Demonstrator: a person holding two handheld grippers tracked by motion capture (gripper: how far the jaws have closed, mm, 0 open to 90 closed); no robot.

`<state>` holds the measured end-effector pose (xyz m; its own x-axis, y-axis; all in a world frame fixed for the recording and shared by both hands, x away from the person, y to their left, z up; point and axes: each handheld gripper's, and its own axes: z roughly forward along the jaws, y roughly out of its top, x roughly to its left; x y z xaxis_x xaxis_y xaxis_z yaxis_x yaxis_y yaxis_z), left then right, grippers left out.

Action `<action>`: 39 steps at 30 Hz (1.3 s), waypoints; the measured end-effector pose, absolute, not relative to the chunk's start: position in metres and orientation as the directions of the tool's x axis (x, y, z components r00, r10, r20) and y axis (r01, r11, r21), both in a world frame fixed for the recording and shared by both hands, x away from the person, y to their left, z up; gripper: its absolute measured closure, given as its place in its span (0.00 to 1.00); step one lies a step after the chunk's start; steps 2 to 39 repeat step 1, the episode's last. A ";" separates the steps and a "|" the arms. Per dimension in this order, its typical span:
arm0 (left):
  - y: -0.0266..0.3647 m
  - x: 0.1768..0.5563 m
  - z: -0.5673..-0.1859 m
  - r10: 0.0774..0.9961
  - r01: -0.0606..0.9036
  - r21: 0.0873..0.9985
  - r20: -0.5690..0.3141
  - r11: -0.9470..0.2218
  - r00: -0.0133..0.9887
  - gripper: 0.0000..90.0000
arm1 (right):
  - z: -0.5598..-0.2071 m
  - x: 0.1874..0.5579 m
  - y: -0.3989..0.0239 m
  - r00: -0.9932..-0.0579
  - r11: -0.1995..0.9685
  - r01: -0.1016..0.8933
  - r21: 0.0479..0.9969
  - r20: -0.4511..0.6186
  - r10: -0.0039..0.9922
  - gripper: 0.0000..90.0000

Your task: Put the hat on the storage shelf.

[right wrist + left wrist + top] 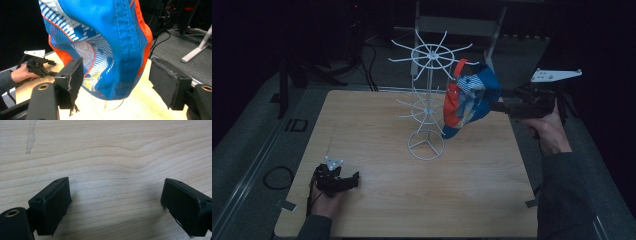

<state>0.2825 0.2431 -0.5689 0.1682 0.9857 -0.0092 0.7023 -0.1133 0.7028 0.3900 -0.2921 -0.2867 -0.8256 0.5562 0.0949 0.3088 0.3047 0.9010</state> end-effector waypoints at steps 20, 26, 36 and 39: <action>0.243 0.283 -0.569 0.986 0.702 0.703 -0.009 -0.113 0.168 0.11 | -0.288 0.390 -0.293 -0.825 0.306 0.310 0.900 0.095 0.556 0.29; 0.243 0.283 -0.569 0.986 0.702 0.703 -0.009 -0.113 0.168 0.11 | -0.288 0.390 -0.293 -0.825 0.306 0.310 0.900 0.095 0.556 0.29; 0.243 0.283 -0.569 0.986 0.702 0.703 -0.009 -0.113 0.168 0.11 | -0.288 0.390 -0.293 -0.825 0.306 0.310 0.900 0.095 0.556 0.29; 0.243 0.283 -0.569 0.986 0.702 0.703 -0.009 -0.113 0.168 0.11 | -0.288 0.390 -0.293 -0.825 0.306 0.310 0.900 0.095 0.556 0.29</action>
